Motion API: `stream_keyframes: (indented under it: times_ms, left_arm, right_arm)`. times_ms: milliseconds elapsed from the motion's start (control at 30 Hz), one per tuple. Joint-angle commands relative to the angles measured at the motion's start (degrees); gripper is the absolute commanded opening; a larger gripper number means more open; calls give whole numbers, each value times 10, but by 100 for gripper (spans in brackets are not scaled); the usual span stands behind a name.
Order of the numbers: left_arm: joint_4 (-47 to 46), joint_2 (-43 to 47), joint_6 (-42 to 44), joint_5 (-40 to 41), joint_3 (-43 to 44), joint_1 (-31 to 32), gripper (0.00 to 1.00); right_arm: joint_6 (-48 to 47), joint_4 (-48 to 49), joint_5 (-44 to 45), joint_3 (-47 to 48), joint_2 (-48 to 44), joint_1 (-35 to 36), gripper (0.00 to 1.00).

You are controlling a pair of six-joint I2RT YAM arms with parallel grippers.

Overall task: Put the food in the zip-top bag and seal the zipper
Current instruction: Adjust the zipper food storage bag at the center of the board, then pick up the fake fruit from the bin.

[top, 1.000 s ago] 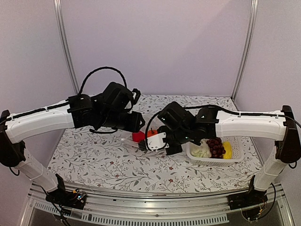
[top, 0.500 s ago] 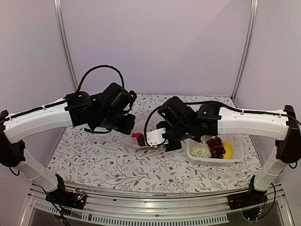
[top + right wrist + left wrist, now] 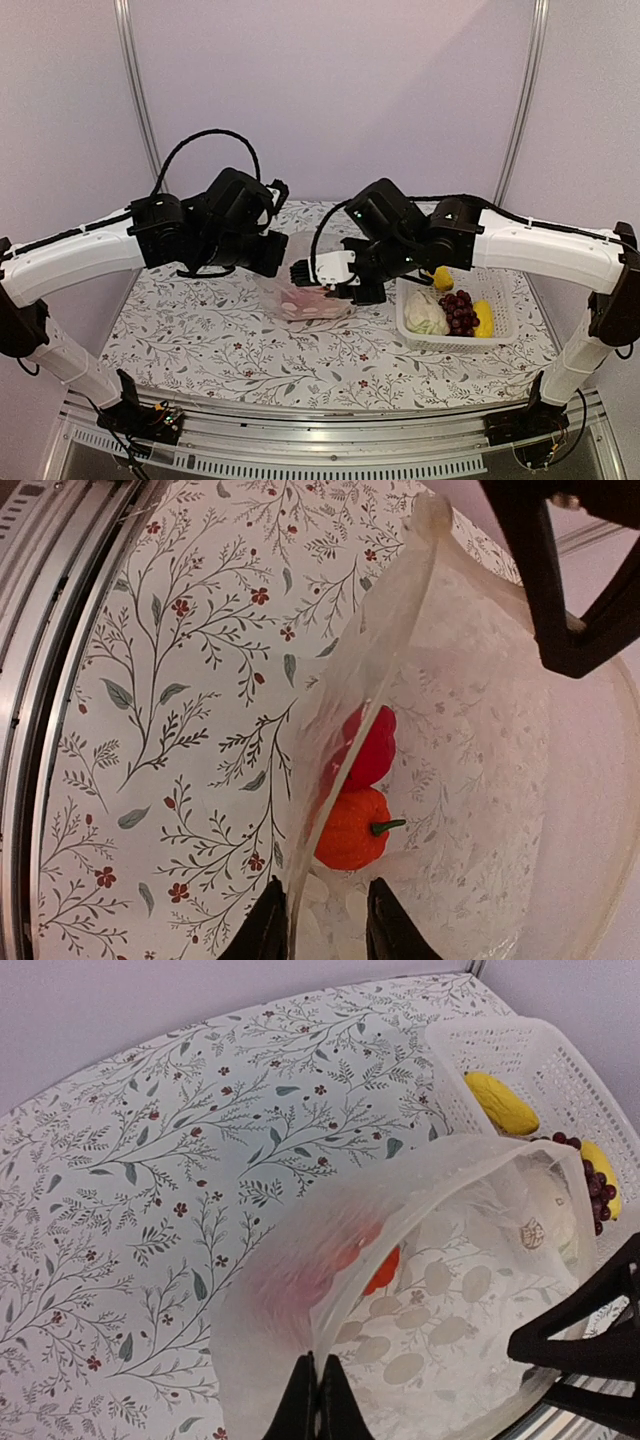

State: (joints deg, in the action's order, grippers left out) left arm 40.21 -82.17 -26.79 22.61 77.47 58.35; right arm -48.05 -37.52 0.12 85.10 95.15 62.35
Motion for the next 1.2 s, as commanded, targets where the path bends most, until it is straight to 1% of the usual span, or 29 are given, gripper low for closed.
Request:
stream_keyframes:
  times_ms: [0, 100, 200, 300, 400, 533, 633, 767, 867, 1033, 1167]
  left_arm:
    - [-23, 8, 6, -15, -10, -11, 0]
    - [-24, 6, 0, -20, -11, -12, 0]
    - [-26, 4, -3, -25, -12, -13, 0]
    - [-27, 1, -5, -29, -12, -13, 0]
    - [-28, -1, -8, -29, -14, -13, 0]
    - [-30, -2, -7, -28, -13, -14, 0]
    - [-30, -2, -5, -29, -11, -15, 0]
    - [-30, -4, -3, -30, -9, -16, 0]
    - [-30, -4, -4, -32, -8, -17, 0]
    - [-30, -5, -6, -34, -9, -17, 0]
    - [-30, -8, -5, -36, -9, -17, 0]
  right_arm:
    - [37, -43, -107, 33, -34, -25, 31]
    - [58, -70, -174, 38, -63, -41, 33]
    - [76, -94, -213, 37, -94, -66, 35]
    - [86, -114, -245, 27, -121, -110, 36]
    - [90, -120, -266, 2, -147, -164, 39]
    - [92, -123, -274, -38, -171, -246, 39]
    - [95, -122, -295, -65, -176, -324, 39]
    - [106, -112, -317, -93, -173, -400, 39]
    - [133, -93, -286, -108, -159, -424, 39]
    - [197, -35, -153, -135, -114, -428, 38]
    - [228, -7, -91, -140, -65, -432, 38]
